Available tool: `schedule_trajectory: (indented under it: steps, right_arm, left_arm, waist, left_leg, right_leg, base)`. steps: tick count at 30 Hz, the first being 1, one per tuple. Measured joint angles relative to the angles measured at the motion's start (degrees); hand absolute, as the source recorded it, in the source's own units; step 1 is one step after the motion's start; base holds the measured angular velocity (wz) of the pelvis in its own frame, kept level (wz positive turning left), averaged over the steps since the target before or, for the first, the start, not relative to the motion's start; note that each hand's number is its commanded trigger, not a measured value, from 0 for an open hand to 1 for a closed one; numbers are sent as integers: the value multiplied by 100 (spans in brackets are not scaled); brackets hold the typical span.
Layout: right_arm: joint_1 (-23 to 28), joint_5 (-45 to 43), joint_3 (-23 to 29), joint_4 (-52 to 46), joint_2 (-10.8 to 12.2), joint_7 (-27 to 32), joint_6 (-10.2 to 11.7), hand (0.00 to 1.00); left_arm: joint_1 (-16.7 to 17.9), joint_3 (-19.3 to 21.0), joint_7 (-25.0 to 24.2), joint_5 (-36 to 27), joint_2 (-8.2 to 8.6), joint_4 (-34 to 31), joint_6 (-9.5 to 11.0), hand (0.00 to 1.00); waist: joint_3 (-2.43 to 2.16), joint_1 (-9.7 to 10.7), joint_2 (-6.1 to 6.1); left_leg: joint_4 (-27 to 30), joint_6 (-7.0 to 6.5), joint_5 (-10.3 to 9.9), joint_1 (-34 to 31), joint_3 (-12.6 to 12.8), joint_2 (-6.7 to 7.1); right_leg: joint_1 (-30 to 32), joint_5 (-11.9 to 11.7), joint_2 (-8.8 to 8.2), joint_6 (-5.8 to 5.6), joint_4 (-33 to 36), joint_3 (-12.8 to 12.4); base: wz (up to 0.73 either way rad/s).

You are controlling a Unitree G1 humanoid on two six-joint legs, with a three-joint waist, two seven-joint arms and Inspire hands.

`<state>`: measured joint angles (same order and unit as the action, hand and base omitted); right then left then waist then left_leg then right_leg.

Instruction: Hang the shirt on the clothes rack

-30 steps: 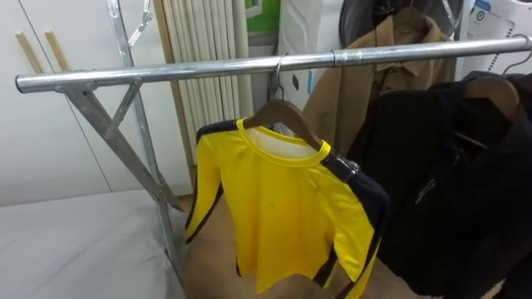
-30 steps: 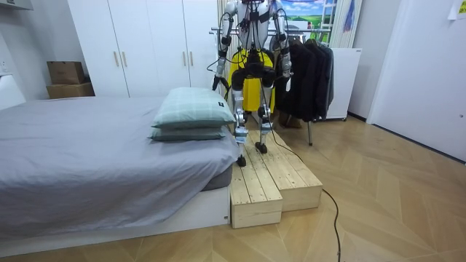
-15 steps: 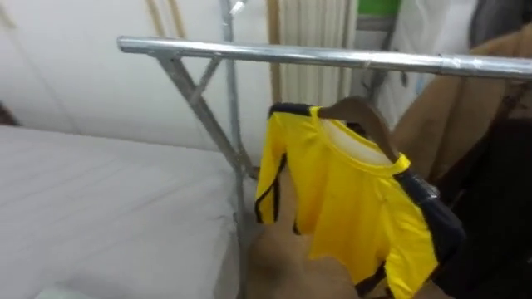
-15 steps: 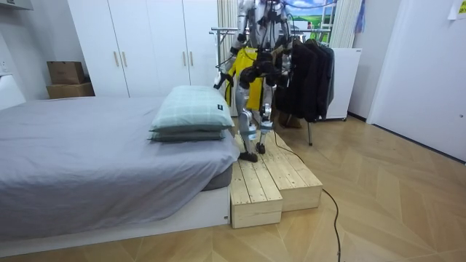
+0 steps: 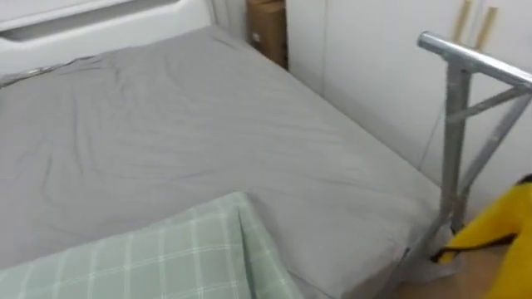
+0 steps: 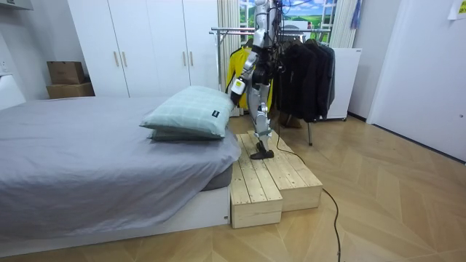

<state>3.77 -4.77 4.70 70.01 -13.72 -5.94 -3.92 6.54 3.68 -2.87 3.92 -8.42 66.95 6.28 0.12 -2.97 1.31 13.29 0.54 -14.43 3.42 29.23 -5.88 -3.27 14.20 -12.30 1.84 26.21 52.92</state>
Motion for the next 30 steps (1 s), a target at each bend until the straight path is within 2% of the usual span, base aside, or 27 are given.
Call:
schedule_trajectory:
  steps: [1,2,3,4,6,7,8,9,10,11,12,13,14,15,16,18,22,25,26,30]
  right_arm:
    - [20,154,18,-2,53,18,53,0]
    - [65,414,50,-4,161,32,153,0]
    - [117,633,75,-27,243,32,209,0]
    - [152,744,105,-49,270,40,234,0]
    - [275,1006,263,-19,295,121,309,0]
    - [268,1029,327,-16,299,157,308,0]
    - [337,1074,381,-13,298,238,311,0]
    - [397,1131,406,-12,298,295,306,0]
    - [410,1143,407,-17,298,326,304,0]
    - [407,1149,445,-20,297,397,303,0]
    - [413,1155,509,-24,296,427,310,0]
    - [432,1159,534,-26,316,429,312,0]
    - [427,1155,528,-28,373,429,312,0]
    - [425,1127,528,-48,431,429,313,0]
    - [376,1110,503,-44,455,444,313,0]
    - [302,1106,366,-12,452,455,317,0]
    - [306,1148,142,-14,464,448,319,0]
    - [262,1120,88,11,468,428,340,0]
    - [254,1122,45,14,471,394,350,0]
    - [261,1119,-10,66,475,326,409,0]
  left_arm:
    - [-1,14,2,-30,-30,2,-1,0]
    - [21,18,12,-194,-52,7,-7,0]
    - [45,49,27,-235,-50,-11,-22,0]
    - [27,49,29,-252,-50,-17,-34,0]
    - [51,77,39,-342,-53,-8,-101,0]
    - [79,76,43,-346,-55,-8,-103,0]
    - [118,77,45,-360,-57,-9,-104,0]
    - [124,75,45,-358,-61,-7,-104,0]
    - [124,78,45,-355,-64,-8,-104,0]
    - [170,77,45,-337,-64,-4,-115,0]
    - [188,76,45,-337,-83,3,-129,0]
    - [196,74,48,-338,-109,9,-138,0]
    - [214,84,53,-342,-207,9,-149,0]
    - [258,141,78,-328,-272,19,-205,0]
    - [328,239,121,-328,-270,18,-264,0]
    - [405,277,140,-327,-224,18,-359,0]
    - [521,284,282,-337,-160,14,-498,0]
    - [507,278,478,-330,-107,-8,-510,0]
    - [488,276,526,-330,-108,-13,-509,0]
    - [382,279,686,-329,-105,-58,-439,0]
  waist:
    - [6,9,31]
    - [15,64,84]
    - [13,138,84]
    - [15,172,72]
    - [-1,381,54]
    - [-5,429,45]
    - [-25,476,25]
    - [-29,483,5]
    - [-35,455,8]
    - [-32,434,-42]
    - [27,435,-107]
    - [26,436,-121]
    - [-3,419,-98]
    - [-44,416,0]
    - [-40,383,73]
    - [-4,377,39]
    - [6,376,19]
    - [26,411,40]
    - [45,422,60]
    - [33,434,108]
  left_leg:
    - [8,-27,-2,1,-85,19]
    - [21,-87,6,19,-300,78]
    - [52,-149,-11,30,-515,94]
    - [63,-172,-15,34,-644,105]
    - [46,-294,0,30,-1113,275]
    - [46,-311,3,26,-1192,315]
    - [63,-329,5,10,-1325,390]
    - [69,-337,10,-16,-1443,444]
    - [63,-343,13,-29,-1476,466]
    - [22,-359,25,-6,-1546,484]
    - [-3,-367,37,74,-1625,454]
    - [-11,-367,36,87,-1681,441]
    - [-20,-360,33,84,-1709,458]
    - [-12,-339,23,17,-1716,521]
    - [0,-318,20,-33,-1691,557]
    - [19,-302,29,-88,-1673,579]
    - [8,-294,31,-86,-1695,575]
    - [-16,-282,38,-95,-1710,575]
    - [-30,-274,43,-96,-1709,575]
    - [-47,-258,57,-144,-1700,570]
  right_leg:
    - [26,-18,-26,-29,78,-267]
    - [34,-43,-75,-71,221,-675]
    - [52,-129,-82,-196,365,-1089]
    - [121,-175,-75,-255,402,-1346]
    - [155,-290,-62,-433,310,-2341]
    - [134,-297,-48,-448,215,-2551]
    - [45,-312,38,-517,10,-2888]
    - [-94,-346,102,-575,-165,-2948]
    - [-102,-348,117,-579,-164,-2968]
    - [-93,-386,121,-636,-65,-3037]
    - [33,-372,157,-651,106,-3254]
    - [35,-316,252,-642,-62,-3466]
    - [25,-287,404,-611,-650,-3904]
    - [-131,-342,428,-604,-1003,-4041]
    - [-247,-373,450,-640,-1306,-4018]
    - [-279,-424,483,-678,-1495,-4017]
    - [-374,-441,517,-680,-1659,-4031]
    - [-367,-442,530,-680,-1660,-4142]
    - [-369,-442,537,-680,-1658,-4180]
    - [-372,-442,548,-680,-1656,-4181]
  base:
    - [83]
    - [84]
    - [86]
    - [98]
    - [101]
    - [80]
    - [60]
    - [51]
    - [34]
    - [23]
    - [22]
    - [17]
    - [16]
    - [7]
    - [0]
    - [-6]
    - [4]
    - [0]
    - [-3]
    - [0]
